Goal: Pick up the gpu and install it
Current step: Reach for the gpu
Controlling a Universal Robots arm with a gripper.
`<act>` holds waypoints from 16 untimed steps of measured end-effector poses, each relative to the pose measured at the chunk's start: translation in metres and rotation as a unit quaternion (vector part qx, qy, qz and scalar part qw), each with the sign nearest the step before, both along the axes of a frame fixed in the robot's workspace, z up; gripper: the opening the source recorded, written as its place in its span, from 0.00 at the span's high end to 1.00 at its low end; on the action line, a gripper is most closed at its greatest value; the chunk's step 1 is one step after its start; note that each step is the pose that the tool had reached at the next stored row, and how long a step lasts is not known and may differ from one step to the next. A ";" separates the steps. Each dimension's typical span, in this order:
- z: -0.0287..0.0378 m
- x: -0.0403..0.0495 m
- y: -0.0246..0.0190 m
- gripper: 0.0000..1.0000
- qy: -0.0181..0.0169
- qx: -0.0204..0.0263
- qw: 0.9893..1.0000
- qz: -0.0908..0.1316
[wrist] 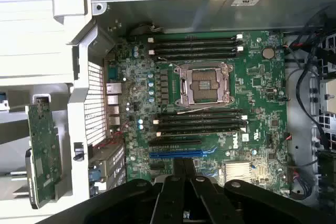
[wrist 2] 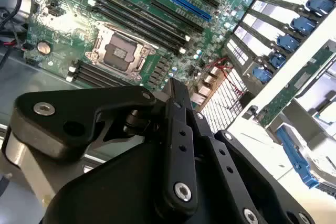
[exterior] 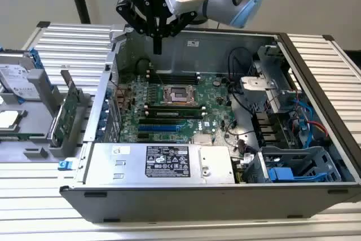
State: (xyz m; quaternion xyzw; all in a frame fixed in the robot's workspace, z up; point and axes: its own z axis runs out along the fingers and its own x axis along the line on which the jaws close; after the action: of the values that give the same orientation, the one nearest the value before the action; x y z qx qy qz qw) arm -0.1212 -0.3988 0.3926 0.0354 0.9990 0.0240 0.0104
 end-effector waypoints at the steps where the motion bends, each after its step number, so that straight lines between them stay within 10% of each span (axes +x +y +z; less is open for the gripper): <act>1: 0.0000 0.0000 0.0000 1.00 0.000 0.000 1.000 0.000; 16: 0.0000 -0.0008 0.0000 1.00 0.000 0.000 1.000 0.000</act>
State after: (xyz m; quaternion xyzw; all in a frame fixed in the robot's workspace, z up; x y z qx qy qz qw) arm -0.1220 -0.3988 0.3926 0.0355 0.9990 0.0240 0.0103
